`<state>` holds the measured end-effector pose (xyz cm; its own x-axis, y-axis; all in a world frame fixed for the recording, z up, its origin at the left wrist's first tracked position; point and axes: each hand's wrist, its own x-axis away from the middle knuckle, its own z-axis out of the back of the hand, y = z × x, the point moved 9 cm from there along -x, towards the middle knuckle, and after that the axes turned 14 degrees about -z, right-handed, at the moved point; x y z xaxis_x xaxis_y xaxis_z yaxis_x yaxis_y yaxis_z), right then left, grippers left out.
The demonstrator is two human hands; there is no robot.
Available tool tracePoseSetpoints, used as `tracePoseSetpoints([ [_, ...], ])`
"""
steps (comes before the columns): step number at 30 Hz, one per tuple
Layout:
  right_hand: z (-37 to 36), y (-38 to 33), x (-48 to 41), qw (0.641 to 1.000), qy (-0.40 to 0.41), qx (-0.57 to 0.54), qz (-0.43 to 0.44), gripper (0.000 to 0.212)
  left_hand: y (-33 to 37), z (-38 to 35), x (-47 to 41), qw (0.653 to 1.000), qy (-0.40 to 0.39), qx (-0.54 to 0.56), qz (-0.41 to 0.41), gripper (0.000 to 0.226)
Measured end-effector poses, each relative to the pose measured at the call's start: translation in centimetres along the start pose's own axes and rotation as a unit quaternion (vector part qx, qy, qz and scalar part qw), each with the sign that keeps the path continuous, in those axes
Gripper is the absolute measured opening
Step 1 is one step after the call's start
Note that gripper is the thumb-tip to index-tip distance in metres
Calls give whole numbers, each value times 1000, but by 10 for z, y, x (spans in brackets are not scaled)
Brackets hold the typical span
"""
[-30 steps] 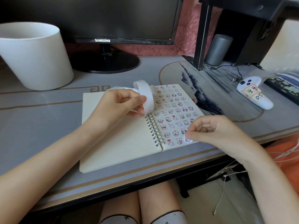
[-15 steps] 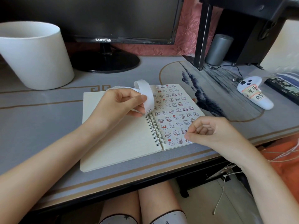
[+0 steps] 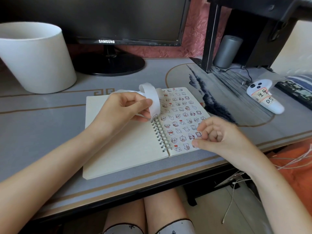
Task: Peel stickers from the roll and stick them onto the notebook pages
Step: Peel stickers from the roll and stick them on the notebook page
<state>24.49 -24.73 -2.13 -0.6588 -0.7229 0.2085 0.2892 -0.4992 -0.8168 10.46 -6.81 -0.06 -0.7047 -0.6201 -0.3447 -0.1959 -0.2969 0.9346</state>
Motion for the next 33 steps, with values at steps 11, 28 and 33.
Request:
tracePoseSetpoints([
  [11, 1, -2, -1, 1000, -4, -11, 0, 10, -1, 0, 0, 1000, -1, 0, 0, 18],
  [28, -2, 2, -3, 999, -42, 1, 0, 23, 0, 1, -1, 1000, 0, 3, -4, 19],
  [33, 7, -6, -4, 1000, -18, -14, 7, 12, 1, 2, 0, 1000, 2, 4, -8, 19],
])
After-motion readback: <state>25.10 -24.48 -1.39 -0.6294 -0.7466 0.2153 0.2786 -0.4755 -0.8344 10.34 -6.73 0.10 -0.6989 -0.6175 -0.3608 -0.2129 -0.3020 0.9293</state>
